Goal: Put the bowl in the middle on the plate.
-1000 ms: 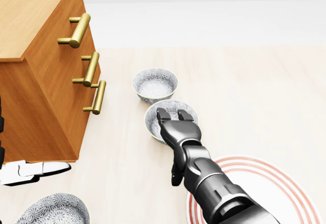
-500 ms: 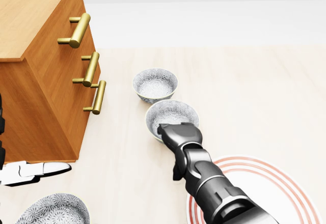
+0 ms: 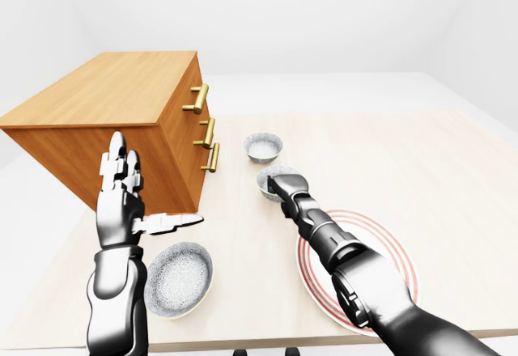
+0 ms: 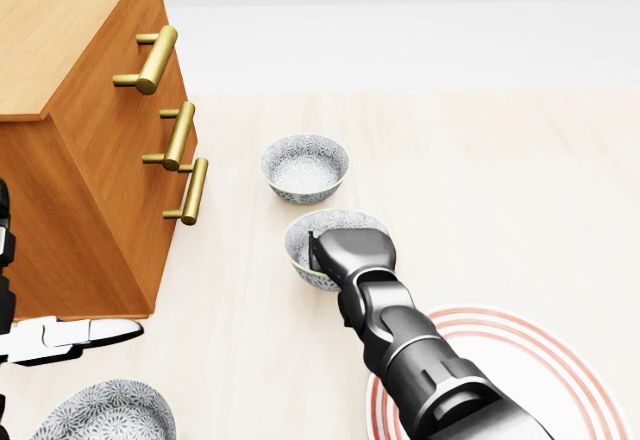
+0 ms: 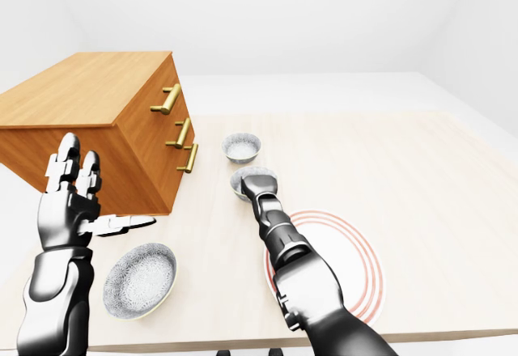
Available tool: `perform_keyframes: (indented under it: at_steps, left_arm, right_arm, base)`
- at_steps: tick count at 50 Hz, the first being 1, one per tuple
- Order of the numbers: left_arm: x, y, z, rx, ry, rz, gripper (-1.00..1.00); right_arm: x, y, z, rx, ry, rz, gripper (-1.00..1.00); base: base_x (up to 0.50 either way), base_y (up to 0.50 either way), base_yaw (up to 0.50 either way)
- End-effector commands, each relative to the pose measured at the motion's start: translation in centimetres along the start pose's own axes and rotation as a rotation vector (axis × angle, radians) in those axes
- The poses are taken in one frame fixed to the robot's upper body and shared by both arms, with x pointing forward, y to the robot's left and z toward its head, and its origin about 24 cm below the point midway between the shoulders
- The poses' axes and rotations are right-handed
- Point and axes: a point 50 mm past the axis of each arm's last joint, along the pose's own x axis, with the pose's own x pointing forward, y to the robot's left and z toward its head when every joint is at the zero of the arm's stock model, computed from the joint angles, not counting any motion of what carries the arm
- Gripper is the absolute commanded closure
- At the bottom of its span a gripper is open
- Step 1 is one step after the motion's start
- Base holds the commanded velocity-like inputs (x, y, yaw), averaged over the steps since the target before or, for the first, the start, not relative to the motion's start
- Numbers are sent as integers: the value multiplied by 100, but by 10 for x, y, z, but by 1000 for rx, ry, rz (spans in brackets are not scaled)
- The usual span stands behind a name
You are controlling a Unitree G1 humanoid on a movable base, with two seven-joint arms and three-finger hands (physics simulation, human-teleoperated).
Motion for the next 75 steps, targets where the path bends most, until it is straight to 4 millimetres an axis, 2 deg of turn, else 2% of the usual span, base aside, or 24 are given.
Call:
perform_keyframes:
  at_steps: [1,14,21,39,51,57,62,68,70,75]
  left_arm:
    - [0,-2,-1,-2,5,-4,-100]
    - [0,-2,-4,-4,19,-7,-100]
    - [0,-2,-3,-3,14,-8,-100]
    - [-1,-3,-2,-1,9,-8,-100]
    - [-1,-2,-2,0,9,-8,-100]
    - [-1,-3,-3,0,12,-9,-100]
    - [-1,-3,-3,-1,13,-10,-100]
    - [-1,-3,-2,-2,10,-9,-100]
    - [-1,-3,-2,-2,10,-10,-100]
    - [-1,-4,-4,0,18,-11,-100]
  right_arm:
    - [-1,7,-1,14,0,3,100]
    - [2,-17,15,34,-75,-127,100]
    - [2,-26,16,40,-88,-171,100]
    - [-4,-27,13,16,-128,-207,100]
    - [-30,-33,5,1,-159,-242,100]
    - [-49,-43,3,1,-171,-256,100]
    - [-68,-58,-2,7,-179,-285,100]
    - [-79,-67,-5,12,-178,-302,100]
    - [-96,-78,-12,13,-174,-327,100]
    - [-115,-83,-18,10,-174,-341,100]
  base:
    - [0,0,0]
    - [0,0,0]
    - [0,0,0]
    - [0,0,0]
    - [0,0,0]
    - [0,0,0]
    - [0,0,0]
    - [0,0,0]
    - [0,0,0]
    - [0,0,0]
